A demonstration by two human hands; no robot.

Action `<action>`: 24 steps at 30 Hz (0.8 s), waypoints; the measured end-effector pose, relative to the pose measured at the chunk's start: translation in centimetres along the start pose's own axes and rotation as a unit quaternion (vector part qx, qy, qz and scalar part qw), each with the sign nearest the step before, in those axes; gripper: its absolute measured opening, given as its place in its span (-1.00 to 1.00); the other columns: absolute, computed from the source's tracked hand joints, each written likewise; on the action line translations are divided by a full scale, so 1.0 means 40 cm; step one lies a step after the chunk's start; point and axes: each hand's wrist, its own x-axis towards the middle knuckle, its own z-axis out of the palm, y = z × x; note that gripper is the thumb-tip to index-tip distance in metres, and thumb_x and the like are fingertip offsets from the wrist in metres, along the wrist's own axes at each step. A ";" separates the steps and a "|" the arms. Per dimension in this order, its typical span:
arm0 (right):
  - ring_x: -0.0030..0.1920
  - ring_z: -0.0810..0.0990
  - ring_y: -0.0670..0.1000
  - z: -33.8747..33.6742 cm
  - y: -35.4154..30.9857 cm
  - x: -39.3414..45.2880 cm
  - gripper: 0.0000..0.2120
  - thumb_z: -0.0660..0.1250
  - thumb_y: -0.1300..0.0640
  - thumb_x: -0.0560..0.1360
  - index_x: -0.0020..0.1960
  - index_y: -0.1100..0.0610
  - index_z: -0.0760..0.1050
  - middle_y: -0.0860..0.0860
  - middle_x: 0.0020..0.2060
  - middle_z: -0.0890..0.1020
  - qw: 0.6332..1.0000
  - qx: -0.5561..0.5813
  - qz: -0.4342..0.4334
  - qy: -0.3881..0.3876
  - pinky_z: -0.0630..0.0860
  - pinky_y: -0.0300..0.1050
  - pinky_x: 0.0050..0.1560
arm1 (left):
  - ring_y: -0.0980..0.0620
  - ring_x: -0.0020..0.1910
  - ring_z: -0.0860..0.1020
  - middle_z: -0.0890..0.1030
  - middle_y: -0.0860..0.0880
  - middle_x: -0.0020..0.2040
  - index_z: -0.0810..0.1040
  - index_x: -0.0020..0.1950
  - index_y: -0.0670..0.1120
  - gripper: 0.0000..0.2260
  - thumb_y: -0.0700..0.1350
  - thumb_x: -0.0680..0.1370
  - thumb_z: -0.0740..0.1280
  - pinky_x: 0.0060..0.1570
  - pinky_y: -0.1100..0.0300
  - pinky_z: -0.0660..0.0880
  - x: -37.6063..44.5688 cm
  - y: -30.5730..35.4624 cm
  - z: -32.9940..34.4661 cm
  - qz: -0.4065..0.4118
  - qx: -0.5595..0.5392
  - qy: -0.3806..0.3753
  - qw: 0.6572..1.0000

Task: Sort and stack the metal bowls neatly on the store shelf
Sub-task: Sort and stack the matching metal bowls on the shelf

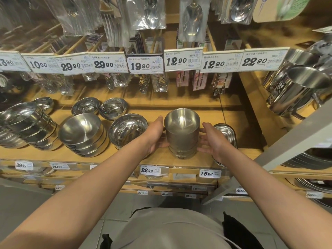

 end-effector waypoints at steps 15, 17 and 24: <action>-0.02 0.56 -0.03 0.001 0.049 0.041 -0.52 0.08 -0.12 0.67 0.43 0.17 0.37 0.00 -0.05 0.55 0.996 0.081 0.015 -0.022 0.60 0.01 0.05 | -0.16 0.07 0.59 0.47 -0.18 0.34 0.45 0.35 -0.07 -0.49 0.24 0.69 -0.05 -0.26 0.07 0.60 -0.011 -0.019 0.038 -0.014 -0.054 -0.036 0.998; -0.02 0.56 -0.04 0.000 0.046 0.045 -0.55 0.08 -0.12 0.67 0.41 0.13 0.38 -0.02 -0.06 0.55 0.997 0.072 0.010 -0.020 0.60 0.01 0.04 | -0.16 0.11 0.58 0.46 -0.18 0.35 0.44 0.37 -0.05 -0.50 0.24 0.69 -0.05 -0.20 0.04 0.61 -0.013 -0.018 0.040 -0.011 -0.050 -0.039 0.998; -0.03 0.55 -0.06 0.000 0.032 0.051 -0.71 0.08 -0.14 0.65 0.09 0.04 0.44 -0.06 -0.05 0.55 0.999 0.034 -0.004 -0.018 0.58 -0.07 -0.05 | -0.14 0.11 0.57 0.46 -0.18 0.32 0.40 0.38 -0.05 -0.51 0.25 0.69 -0.03 -0.12 0.03 0.61 -0.025 -0.019 0.043 -0.017 -0.058 -0.045 0.997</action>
